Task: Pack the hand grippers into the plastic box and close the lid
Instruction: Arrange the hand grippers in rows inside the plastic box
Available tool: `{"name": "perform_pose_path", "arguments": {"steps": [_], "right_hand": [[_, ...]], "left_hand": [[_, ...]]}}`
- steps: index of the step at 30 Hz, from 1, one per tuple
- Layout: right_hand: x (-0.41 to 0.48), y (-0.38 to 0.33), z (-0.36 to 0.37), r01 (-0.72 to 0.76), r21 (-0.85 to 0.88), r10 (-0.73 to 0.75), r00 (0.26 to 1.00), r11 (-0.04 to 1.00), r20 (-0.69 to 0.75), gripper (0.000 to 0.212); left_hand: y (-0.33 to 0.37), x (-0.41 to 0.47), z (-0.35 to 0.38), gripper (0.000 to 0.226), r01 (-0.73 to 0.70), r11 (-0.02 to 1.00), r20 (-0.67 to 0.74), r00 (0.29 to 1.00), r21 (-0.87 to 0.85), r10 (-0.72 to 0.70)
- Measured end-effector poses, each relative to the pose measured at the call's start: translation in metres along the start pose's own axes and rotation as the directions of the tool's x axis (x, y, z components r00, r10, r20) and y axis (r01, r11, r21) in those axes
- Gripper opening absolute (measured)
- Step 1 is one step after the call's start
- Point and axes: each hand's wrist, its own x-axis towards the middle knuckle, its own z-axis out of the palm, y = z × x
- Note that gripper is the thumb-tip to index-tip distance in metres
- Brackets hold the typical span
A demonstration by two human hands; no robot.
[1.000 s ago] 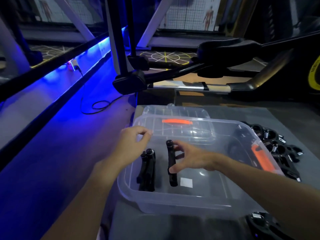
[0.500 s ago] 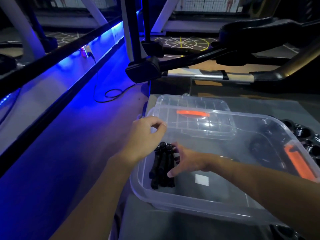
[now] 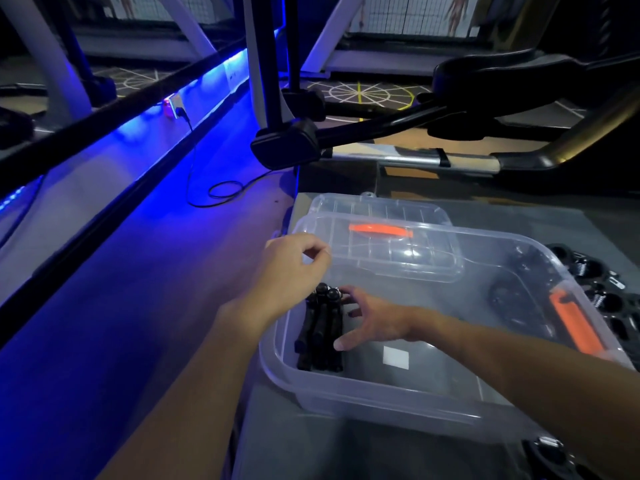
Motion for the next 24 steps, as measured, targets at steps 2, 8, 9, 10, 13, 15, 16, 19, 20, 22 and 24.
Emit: {"name": "perform_pose_path", "arguments": {"steps": [2,8,9,10,13,15,16,19,20,22,24], "right_hand": [[-0.012,-0.006,-0.007,0.002,-0.024,-0.003,1.0,1.0,-0.02,0.108],[-0.079,-0.02,-0.047,0.053,0.021,-0.045,0.962,0.998,-0.27,0.081],[-0.095,-0.02,-0.055,0.068,0.044,-0.05,0.943,0.997,-0.33,0.071],[-0.112,-0.018,-0.062,0.082,0.055,-0.055,0.922,0.995,-0.383,0.062],[-0.171,-0.009,-0.078,0.122,0.071,-0.066,0.847,0.99,-0.527,0.042],[-0.212,0.0,-0.083,0.145,0.082,-0.062,0.777,0.986,-0.626,0.036],[-0.232,0.007,-0.084,0.158,0.093,-0.055,0.738,0.983,-0.673,0.033],[-0.286,0.036,-0.077,0.194,0.167,0.012,0.62,0.967,-0.784,0.027],[-0.3,0.049,-0.073,0.186,0.188,0.045,0.585,0.965,-0.81,0.024],[-0.323,0.079,-0.061,0.134,0.213,0.107,0.546,0.968,-0.831,0.023],[-0.338,0.112,-0.044,0.05,0.258,0.189,0.551,0.965,-0.813,0.022]], "left_hand": [[0.004,0.001,-0.001,0.02,0.032,0.999,0.019,0.999,0.01,-0.033],[0.061,0.012,0.009,0.023,-0.078,0.986,0.065,0.994,-0.148,0.088],[0.075,0.013,0.015,0.02,-0.11,0.978,0.074,0.989,-0.175,0.125],[0.091,0.011,0.022,0.017,-0.146,0.968,0.091,0.982,-0.205,0.167],[0.134,-0.004,0.049,0.016,-0.25,0.934,0.161,0.941,-0.255,0.296],[0.154,-0.018,0.072,0.015,-0.289,0.922,0.236,0.907,-0.258,0.35],[0.162,-0.025,0.084,0.016,-0.302,0.918,0.273,0.889,-0.256,0.368],[0.178,-0.045,0.121,0.015,-0.34,0.909,0.387,0.825,-0.241,0.412],[0.182,-0.052,0.13,0.015,-0.369,0.899,0.419,0.796,-0.236,0.436],[0.189,-0.065,0.147,0.013,-0.421,0.875,0.463,0.743,-0.238,0.483],[0.194,-0.078,0.161,0.014,-0.455,0.861,0.504,0.701,-0.23,0.505]]}}
